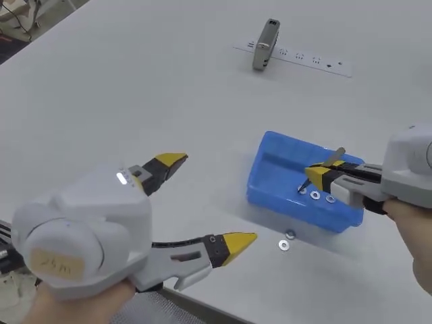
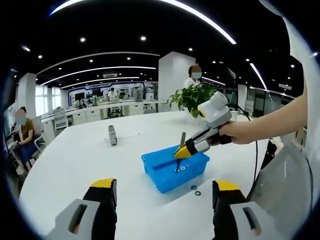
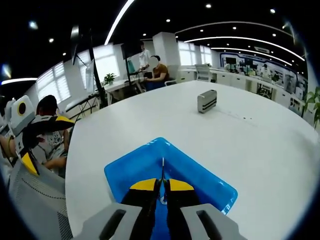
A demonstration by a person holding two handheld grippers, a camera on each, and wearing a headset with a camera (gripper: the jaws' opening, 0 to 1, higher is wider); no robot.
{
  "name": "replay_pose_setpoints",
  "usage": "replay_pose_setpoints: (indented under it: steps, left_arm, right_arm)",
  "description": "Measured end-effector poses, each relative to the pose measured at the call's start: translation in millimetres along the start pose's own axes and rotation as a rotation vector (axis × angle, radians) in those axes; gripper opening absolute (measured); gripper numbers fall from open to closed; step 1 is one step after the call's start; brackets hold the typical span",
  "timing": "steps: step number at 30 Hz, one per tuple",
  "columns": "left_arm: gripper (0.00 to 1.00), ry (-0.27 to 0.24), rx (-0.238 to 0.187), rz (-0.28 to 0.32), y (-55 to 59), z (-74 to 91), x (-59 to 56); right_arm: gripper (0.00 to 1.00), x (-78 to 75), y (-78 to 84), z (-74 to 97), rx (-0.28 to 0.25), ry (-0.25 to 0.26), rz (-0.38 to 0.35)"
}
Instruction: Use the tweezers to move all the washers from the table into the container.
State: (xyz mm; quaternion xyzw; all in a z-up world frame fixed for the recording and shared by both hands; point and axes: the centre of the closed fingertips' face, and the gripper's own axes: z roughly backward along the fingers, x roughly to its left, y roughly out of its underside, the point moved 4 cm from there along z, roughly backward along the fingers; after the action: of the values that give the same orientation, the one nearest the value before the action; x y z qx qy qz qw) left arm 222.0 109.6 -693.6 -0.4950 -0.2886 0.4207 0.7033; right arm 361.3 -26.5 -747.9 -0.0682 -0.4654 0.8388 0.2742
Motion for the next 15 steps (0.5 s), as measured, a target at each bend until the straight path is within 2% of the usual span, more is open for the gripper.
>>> replay_pose_setpoints:
  steps: [9, 15]
  left_arm:
    - [0.79, 0.011, 0.009, -0.006, 1.0, -1.0, -2.1]
    - [0.79, 0.017, 0.012, -0.007, 1.5, -1.3, -2.8]
  right_arm:
    - [0.03, 0.2, -1.6, 6.0, -0.033, 0.004, -0.029]
    - [0.03, 8.8, -12.2, 20.6, -0.080, -0.007, -0.017]
